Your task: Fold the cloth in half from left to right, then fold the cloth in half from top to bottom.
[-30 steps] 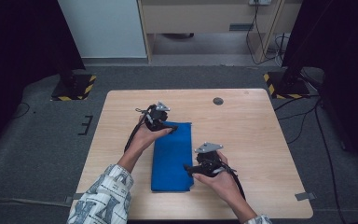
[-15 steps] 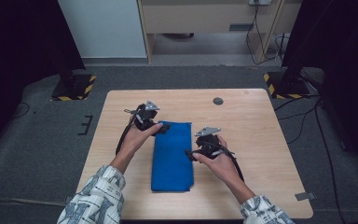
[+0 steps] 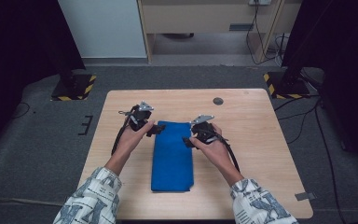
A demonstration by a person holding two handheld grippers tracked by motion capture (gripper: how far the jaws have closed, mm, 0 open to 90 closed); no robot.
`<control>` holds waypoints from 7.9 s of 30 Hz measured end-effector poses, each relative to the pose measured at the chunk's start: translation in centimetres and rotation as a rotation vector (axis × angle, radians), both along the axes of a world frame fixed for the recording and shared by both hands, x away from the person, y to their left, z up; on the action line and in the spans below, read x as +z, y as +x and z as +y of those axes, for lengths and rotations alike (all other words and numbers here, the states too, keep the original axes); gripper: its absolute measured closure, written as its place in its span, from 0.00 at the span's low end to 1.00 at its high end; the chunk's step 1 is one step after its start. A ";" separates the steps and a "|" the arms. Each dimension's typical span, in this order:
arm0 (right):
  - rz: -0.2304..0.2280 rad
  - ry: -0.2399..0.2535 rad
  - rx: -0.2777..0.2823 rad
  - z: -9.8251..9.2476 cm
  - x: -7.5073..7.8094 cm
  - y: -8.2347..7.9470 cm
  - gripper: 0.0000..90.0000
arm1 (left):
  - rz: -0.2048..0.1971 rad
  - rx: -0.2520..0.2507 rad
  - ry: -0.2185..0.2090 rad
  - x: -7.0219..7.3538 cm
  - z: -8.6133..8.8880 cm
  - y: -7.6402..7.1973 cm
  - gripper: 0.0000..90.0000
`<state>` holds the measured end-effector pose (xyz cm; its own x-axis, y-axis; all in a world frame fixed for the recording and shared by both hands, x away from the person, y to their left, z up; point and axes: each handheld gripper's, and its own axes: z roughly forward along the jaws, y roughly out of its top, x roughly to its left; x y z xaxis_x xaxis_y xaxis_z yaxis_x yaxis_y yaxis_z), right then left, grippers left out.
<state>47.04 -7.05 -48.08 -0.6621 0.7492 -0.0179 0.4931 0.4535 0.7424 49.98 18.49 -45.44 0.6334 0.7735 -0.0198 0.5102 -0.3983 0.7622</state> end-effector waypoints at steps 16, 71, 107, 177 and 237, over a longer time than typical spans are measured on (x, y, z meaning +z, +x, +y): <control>0.032 0.008 -0.040 -0.2 0.7 4.0 0.30 | 0.024 -0.012 -0.005 -1.4 0.4 0.7 0.14; 0.106 0.003 -0.078 0.6 -1.3 8.7 0.77 | 0.118 0.019 0.057 -4.2 1.6 4.4 0.32; 0.166 -0.007 -0.046 2.3 -4.2 8.4 0.89 | 0.100 0.033 0.069 -6.6 1.0 5.1 0.47; 0.029 0.061 -0.028 0.8 3.5 7.9 0.98 | -0.080 0.031 -0.045 0.3 -0.3 3.0 0.98; -0.021 0.075 0.081 -0.1 4.3 2.3 0.97 | -0.124 -0.093 0.006 2.4 0.1 -2.1 0.98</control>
